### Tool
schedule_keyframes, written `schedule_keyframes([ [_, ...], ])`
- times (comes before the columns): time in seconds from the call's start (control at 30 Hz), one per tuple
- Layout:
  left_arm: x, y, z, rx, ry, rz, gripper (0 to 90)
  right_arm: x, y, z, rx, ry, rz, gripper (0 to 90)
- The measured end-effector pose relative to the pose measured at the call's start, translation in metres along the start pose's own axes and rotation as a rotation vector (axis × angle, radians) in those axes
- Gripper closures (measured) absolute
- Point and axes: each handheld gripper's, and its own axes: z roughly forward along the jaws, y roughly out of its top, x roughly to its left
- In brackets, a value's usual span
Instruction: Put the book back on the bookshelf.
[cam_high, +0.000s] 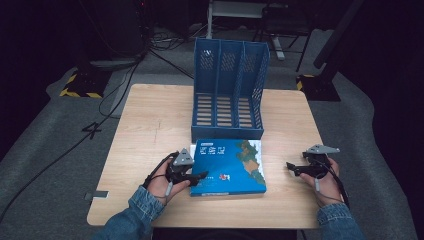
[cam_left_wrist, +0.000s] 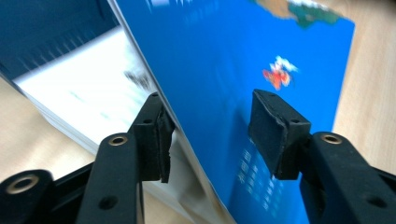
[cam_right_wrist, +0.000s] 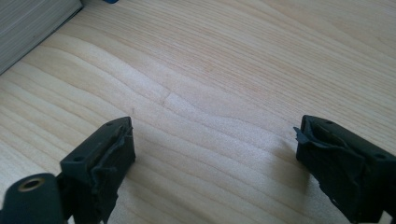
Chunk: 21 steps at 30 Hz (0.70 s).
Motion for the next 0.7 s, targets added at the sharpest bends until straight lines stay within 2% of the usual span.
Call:
schedule_keyframes([
  [0.03, 0.003, -0.001, 0.000, -0.004, -0.014, -0.018, 49.7, 0.001, 0.000, 0.000, -0.003, -0.003, -0.003, 13.7],
  [0.1, 0.008, -0.003, -0.002, -0.012, -0.019, -0.046, 56.4, 0.001, -0.001, -0.001, -0.007, 0.002, -0.009, 15.8],
  [0.17, 0.008, -0.003, -0.002, -0.008, -0.025, -0.047, 57.9, 0.001, -0.001, -0.001, -0.009, 0.003, -0.011, 16.9],
  [0.27, 0.005, -0.003, -0.001, -0.002, -0.041, -0.039, 63.6, 0.002, -0.001, -0.002, -0.018, 0.016, -0.021, 23.3],
  [0.3, 0.006, -0.004, 0.000, -0.008, -0.051, -0.049, 63.6, 0.003, -0.001, -0.003, -0.020, 0.019, -0.020, 31.0],
  [0.33, 0.006, -0.005, 0.000, -0.015, -0.054, -0.053, 63.6, 0.004, 0.000, -0.006, -0.016, 0.032, -0.030, 44.0],
  [0.37, 0.007, -0.007, 0.000, -0.033, -0.068, -0.065, 63.4, 0.006, 0.001, -0.007, -0.008, 0.039, -0.032, 50.2],
  [0.43, 0.008, -0.011, 0.000, -0.054, -0.076, -0.045, 62.3, 0.009, 0.003, -0.011, 0.018, 0.056, -0.027, 55.4],
  [0.5, 0.006, -0.013, 0.000, -0.069, -0.070, -0.020, 60.3, 0.014, 0.007, -0.015, 0.017, 0.062, -0.031, 55.4],
  [0.57, 0.004, -0.012, 0.000, -0.057, -0.055, 0.005, 59.9, 0.021, 0.013, -0.022, -0.019, 0.076, -0.034, 55.3],
  [0.6, 0.004, -0.012, 0.000, -0.057, -0.055, 0.005, 60.1, 0.021, 0.013, -0.022, -0.019, 0.076, -0.034, 55.3],
  [0.63, 0.004, -0.012, 0.000, -0.052, -0.056, 0.010, 62.5, 0.030, 0.019, -0.029, -0.061, 0.093, -0.042, 53.8],
  [0.67, 0.004, -0.011, 0.000, -0.045, -0.073, -0.013, 66.1, 0.033, 0.022, -0.030, -0.071, 0.100, -0.049, 53.6],
  [0.7, 0.004, -0.011, 0.000, -0.045, -0.073, -0.013, 70.7, 0.033, 0.022, -0.030, -0.071, 0.100, -0.049, 53.6],
])
